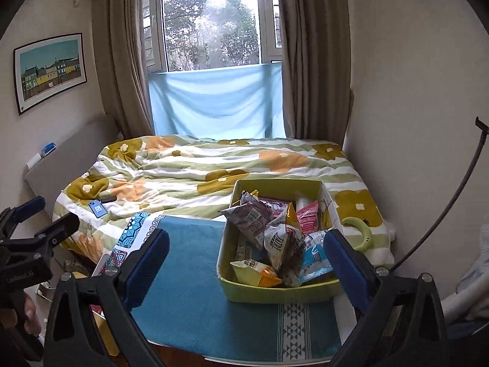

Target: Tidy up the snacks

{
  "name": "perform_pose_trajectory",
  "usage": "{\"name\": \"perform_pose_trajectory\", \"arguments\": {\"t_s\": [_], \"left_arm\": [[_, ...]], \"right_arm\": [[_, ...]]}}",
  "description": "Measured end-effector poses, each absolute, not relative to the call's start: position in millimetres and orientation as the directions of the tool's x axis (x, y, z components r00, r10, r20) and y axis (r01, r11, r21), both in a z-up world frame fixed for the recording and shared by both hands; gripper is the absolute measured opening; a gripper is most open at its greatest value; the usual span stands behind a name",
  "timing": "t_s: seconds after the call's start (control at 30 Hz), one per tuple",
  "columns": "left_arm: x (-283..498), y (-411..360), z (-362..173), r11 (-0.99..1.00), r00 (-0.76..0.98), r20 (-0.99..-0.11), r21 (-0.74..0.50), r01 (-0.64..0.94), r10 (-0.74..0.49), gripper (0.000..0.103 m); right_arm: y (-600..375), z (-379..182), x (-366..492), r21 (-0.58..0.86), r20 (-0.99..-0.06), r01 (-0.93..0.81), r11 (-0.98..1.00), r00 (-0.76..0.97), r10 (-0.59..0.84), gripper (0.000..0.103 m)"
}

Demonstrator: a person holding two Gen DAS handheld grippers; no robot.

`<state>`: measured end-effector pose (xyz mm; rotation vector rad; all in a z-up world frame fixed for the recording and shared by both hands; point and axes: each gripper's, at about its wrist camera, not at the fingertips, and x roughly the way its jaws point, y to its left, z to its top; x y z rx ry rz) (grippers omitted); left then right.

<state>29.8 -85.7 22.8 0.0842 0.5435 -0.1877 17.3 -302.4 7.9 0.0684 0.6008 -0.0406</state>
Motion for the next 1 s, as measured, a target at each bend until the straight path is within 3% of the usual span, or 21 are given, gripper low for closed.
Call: {"name": "perform_pose_trajectory", "arguments": {"t_s": [0.23,1.0], "left_arm": [[8.7,-68.1,15.2,0.982,0.837,-0.525,0.016,0.188,-0.151,0.103],[18.0,-65.3,14.5,0.983,0.84,-0.52,0.001,0.184,-0.157,0.103]], "right_arm": [[-284.7,-0.7,-14.7,0.02,-0.544,0.11,0.994,0.835,-0.082,0.101],[-277.1,-3.5,-16.8,0.035,-0.548,0.121,0.992,0.833,-0.082,0.101]]}}
